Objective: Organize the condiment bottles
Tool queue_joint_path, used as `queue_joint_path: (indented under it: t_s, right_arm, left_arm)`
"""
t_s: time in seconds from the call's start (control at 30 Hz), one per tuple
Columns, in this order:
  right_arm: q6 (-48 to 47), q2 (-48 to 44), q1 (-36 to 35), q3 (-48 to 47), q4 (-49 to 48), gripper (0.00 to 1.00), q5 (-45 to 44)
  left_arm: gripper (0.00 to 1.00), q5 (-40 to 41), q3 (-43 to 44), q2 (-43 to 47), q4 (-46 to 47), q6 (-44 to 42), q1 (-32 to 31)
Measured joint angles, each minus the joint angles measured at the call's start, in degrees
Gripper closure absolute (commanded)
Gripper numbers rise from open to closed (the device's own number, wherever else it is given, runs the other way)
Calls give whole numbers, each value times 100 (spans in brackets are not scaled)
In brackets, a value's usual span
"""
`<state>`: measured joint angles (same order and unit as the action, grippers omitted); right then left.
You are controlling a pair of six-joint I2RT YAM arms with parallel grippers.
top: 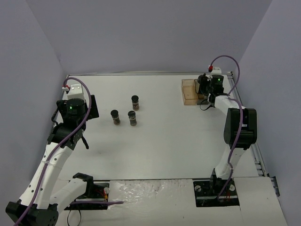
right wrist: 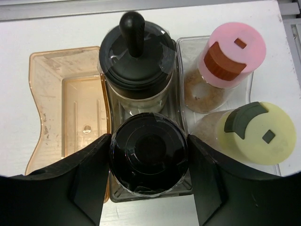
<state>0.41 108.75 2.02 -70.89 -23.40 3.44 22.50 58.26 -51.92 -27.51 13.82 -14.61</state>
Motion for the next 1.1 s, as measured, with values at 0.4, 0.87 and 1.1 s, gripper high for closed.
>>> queue_joint_path:
  t_s: [0.4, 0.87, 1.1]
  right_arm:
    - [-199, 35, -57, 3, 15, 19, 6]
    - [-370, -2074, -1810, 20, 626, 11, 493]
    - [-335, -1748, -3283, 142, 593, 15, 863]
  left_arm:
    - [3, -20, 0, 0, 5, -9, 0]
    - [3, -124, -1, 0, 54, -7, 0]
    - [3, -127, -1, 0, 54, -1, 0]
